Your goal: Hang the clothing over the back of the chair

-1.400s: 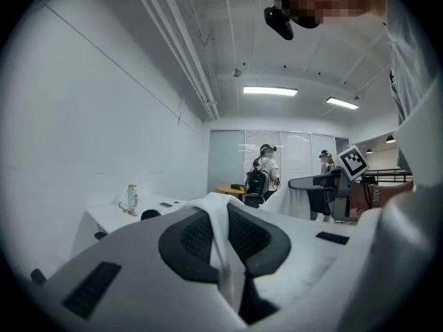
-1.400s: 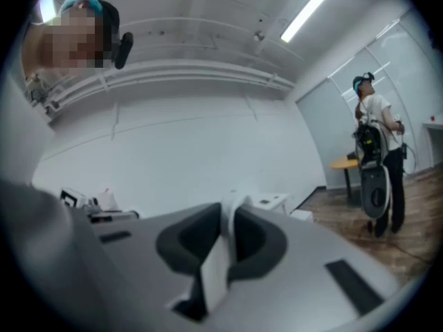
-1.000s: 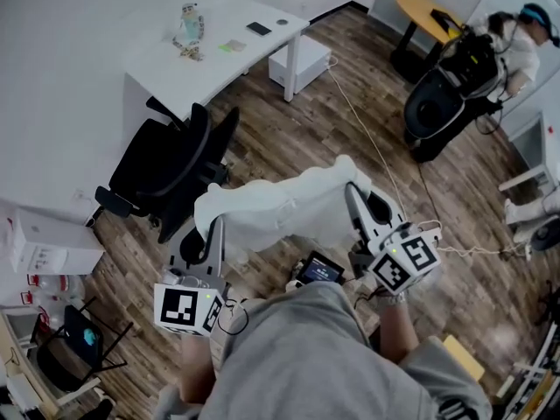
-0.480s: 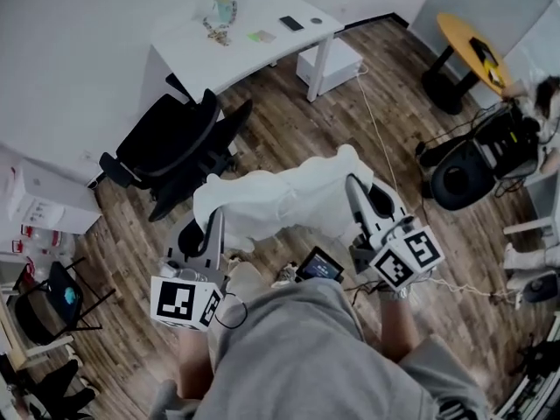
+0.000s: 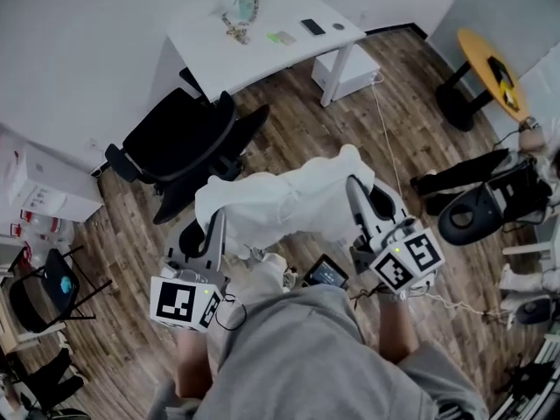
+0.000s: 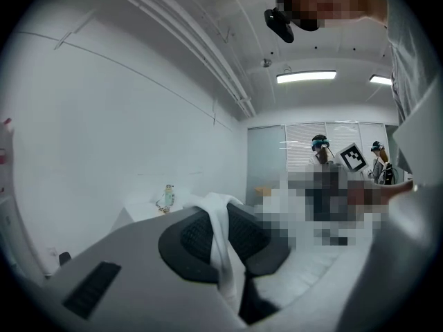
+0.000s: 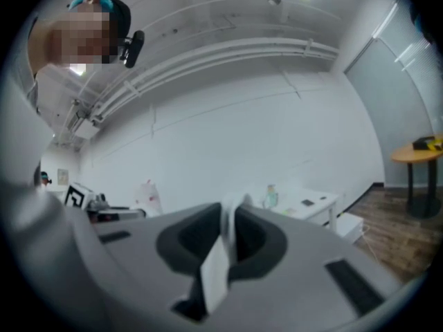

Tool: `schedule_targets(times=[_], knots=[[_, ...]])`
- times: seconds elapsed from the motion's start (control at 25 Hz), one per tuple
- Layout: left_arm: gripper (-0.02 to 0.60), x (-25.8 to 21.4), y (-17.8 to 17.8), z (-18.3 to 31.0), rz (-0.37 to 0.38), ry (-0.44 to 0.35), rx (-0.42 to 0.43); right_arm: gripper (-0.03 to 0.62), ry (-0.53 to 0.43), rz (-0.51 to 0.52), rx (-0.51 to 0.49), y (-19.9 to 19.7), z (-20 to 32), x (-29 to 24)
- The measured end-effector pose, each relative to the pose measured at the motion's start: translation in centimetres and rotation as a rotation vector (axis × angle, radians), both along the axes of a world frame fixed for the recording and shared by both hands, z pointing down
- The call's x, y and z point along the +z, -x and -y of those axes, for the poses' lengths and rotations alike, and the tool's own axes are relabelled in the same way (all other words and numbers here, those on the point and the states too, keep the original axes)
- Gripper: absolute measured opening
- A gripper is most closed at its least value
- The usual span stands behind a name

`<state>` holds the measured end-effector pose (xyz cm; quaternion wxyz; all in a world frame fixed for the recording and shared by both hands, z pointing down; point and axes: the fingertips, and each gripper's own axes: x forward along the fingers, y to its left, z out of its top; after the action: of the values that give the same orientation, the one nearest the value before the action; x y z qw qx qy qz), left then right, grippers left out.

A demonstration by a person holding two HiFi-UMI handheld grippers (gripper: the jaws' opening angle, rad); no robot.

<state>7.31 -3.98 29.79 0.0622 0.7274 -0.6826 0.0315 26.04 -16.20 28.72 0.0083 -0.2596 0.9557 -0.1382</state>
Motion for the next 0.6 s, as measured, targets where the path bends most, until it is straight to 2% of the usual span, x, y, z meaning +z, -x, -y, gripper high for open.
schedule_targets(times=[0.2, 0.4, 0.6], knots=[[0.054, 0.4, 1.5, 2.0, -0.029, -0.006, -0.021, 0.046, -0.002, -0.030, -0.058, 2.5, 1.2, 0.0], [0.054, 0.6, 2.1, 2.9, -0.044, -0.059, 0.018, 0.046, -0.010, -0.030, -0.131, 5.7, 1.8, 0.2], [0.054, -0.1, 4.9, 4.6, -0.047, -0.091, -0.002, 0.046, -0.039, -0.035, -0.193, 9.4, 3.3, -0.9]])
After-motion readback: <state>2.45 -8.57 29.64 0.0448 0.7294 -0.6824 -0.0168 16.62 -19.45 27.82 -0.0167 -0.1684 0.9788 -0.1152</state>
